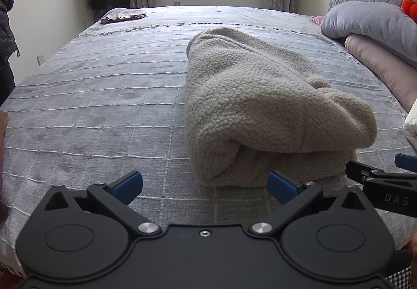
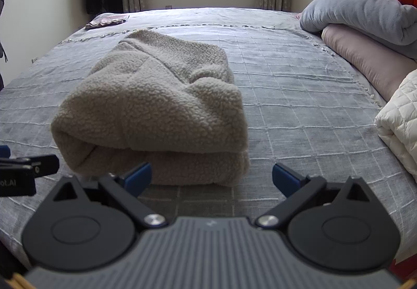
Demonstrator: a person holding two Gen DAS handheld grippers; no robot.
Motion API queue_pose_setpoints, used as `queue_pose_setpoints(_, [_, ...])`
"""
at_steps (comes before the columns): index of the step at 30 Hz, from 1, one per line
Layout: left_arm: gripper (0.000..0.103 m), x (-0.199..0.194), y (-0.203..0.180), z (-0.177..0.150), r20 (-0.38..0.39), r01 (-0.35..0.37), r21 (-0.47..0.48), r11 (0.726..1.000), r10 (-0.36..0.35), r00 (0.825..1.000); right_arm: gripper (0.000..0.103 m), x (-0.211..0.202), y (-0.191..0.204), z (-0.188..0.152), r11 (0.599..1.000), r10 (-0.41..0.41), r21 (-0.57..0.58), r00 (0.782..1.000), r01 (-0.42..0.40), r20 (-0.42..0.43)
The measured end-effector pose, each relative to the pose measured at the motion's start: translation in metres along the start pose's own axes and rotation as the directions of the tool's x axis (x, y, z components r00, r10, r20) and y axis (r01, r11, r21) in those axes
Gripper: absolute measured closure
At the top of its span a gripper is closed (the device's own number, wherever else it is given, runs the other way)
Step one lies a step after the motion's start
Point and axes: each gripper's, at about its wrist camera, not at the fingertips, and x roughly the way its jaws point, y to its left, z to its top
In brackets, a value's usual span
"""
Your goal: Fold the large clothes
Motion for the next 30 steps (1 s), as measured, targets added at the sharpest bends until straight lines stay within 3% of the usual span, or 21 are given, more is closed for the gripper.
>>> queue_pose_setpoints(13, [0.0,0.0093,0.0063,-0.0036,-0.022,-0.014,-0.008,1.0,0.014,1.0,0.002,0.0104,0.0057,-0.0037,1.0,-0.018,-0.012,0.999,0.017,-0.039])
queue_pose_setpoints(30, [0.0,0.0058,0.0049,-0.0036,-0.025,-0.022,-0.016,1.0,0.021,0.999,0.002,0.0046,0.0049,-0.003,1.0,-0.006,0.001,1.0,0.006,-0.021])
